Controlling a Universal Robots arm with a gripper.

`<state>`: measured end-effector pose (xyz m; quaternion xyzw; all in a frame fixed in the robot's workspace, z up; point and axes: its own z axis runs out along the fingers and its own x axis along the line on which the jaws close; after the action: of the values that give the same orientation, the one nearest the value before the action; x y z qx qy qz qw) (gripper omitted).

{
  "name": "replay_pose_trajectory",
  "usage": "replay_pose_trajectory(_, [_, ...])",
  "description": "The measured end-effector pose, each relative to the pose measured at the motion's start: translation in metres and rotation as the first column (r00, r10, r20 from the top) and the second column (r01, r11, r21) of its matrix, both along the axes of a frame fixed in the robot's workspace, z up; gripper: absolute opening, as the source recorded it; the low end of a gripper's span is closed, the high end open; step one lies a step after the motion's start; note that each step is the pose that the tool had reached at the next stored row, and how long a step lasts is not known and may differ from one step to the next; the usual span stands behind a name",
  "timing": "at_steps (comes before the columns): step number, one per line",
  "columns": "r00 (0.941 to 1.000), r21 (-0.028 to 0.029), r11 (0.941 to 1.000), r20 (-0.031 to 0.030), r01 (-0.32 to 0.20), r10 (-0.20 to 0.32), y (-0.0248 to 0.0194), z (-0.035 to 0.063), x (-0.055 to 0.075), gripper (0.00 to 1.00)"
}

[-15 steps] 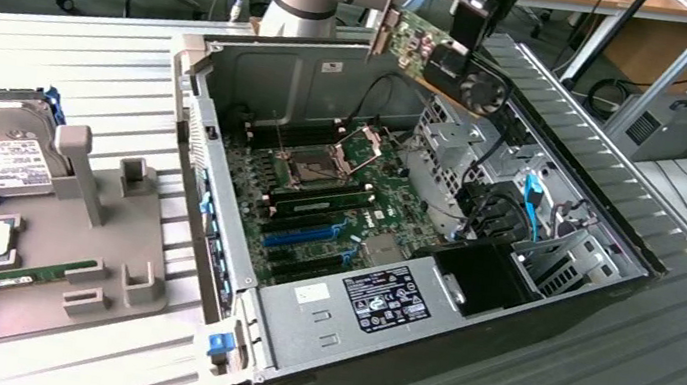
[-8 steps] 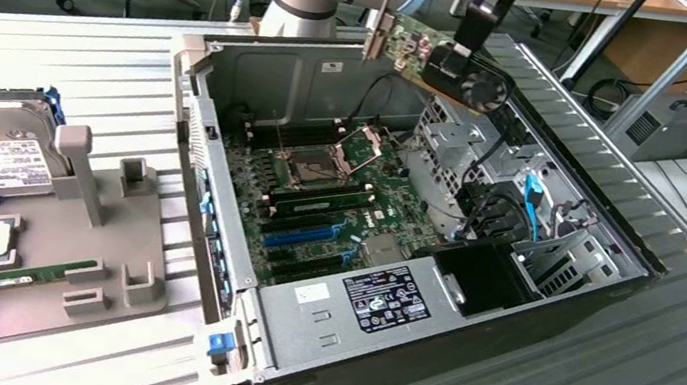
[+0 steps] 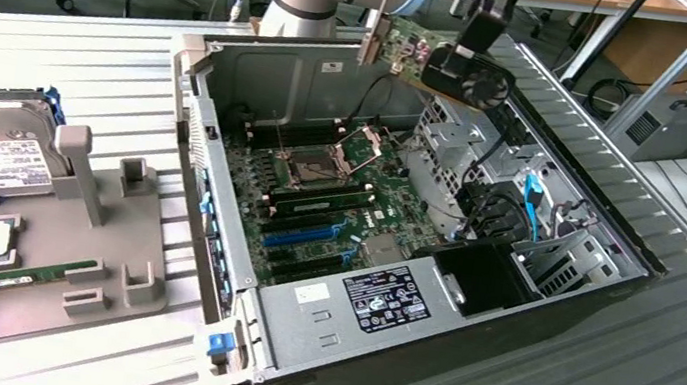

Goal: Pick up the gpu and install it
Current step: 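Insert the gpu into the slot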

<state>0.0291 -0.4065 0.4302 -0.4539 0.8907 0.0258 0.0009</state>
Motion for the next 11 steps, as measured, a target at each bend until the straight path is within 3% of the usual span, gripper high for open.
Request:
replay_pose_trajectory(3, [0.9973, -0.0001, 0.9973, 0.0000, -0.074, 0.074, 0.0000, 0.0000, 0.0000, 0.27])
replay_pose_trajectory(6, [0.9908, -0.0001, 0.9908, 0.0000, -0.136, 0.136, 0.0000, 0.0000, 0.0000, 0.27])
replay_pose_trajectory(11, [0.9737, -0.0001, 0.9737, 0.0000, -0.228, 0.228, 0.0000, 0.0000, 0.0000, 0.27])
